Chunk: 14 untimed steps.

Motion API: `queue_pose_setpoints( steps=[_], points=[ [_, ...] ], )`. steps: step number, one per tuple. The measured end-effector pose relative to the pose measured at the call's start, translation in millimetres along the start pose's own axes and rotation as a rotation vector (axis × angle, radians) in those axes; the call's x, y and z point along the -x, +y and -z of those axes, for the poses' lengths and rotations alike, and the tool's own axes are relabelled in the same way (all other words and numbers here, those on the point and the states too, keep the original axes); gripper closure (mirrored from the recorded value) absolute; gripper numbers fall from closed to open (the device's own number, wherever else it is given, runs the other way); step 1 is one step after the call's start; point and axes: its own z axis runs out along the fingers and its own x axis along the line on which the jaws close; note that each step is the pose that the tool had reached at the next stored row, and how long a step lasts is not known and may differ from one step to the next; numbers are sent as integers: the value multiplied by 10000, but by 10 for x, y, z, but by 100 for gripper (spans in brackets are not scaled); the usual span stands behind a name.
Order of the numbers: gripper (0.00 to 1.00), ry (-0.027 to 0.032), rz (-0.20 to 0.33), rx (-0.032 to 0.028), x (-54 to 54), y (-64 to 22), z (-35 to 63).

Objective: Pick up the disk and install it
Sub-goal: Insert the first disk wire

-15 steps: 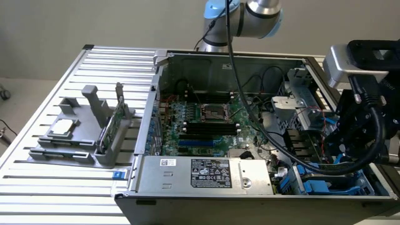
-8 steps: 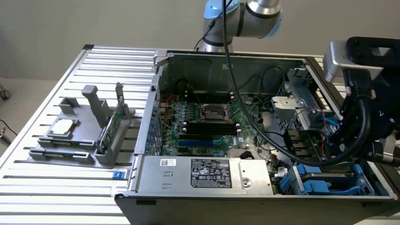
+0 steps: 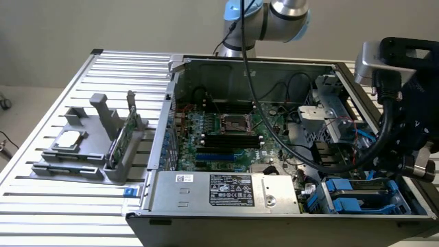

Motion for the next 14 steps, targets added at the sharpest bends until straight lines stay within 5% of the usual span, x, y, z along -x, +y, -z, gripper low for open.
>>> queue_pose_setpoints(
  steps=[14],
  points=[
    [75,61,-2198,-331,0,0,0]
  ],
)
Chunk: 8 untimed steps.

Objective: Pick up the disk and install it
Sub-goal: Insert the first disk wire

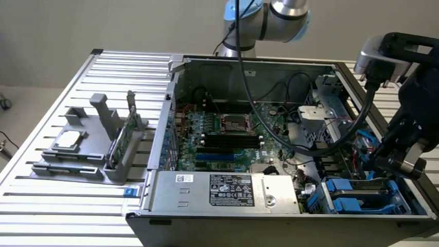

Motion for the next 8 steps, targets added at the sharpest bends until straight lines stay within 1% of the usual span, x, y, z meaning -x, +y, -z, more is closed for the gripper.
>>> queue_pose_setpoints(
  steps=[3,5,8],
  points=[
    [75,38,-265,0,-1,0,1],
    [75,70,-366,25,0,0,1],
    [75,101,-430,53,7,-8,0]
  ],
)
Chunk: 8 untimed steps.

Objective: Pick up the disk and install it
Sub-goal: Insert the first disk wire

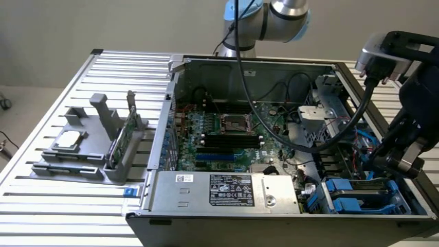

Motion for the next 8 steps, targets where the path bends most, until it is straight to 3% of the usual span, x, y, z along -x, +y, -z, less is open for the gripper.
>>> queue_pose_setpoints(
  steps=[8],
  points=[
    [75,44,-18,71,67,-100,-12]
  ],
)
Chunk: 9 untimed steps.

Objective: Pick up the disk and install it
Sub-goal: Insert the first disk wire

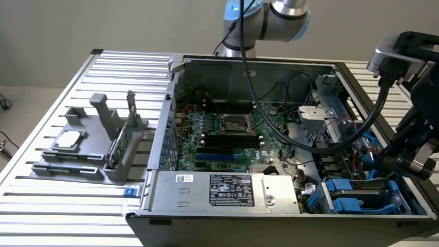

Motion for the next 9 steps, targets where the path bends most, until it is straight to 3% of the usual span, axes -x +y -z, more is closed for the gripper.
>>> queue_pose_setpoints(
  steps=[9],
  points=[
    [75,0,0,0,0,-1,0]
  ],
)
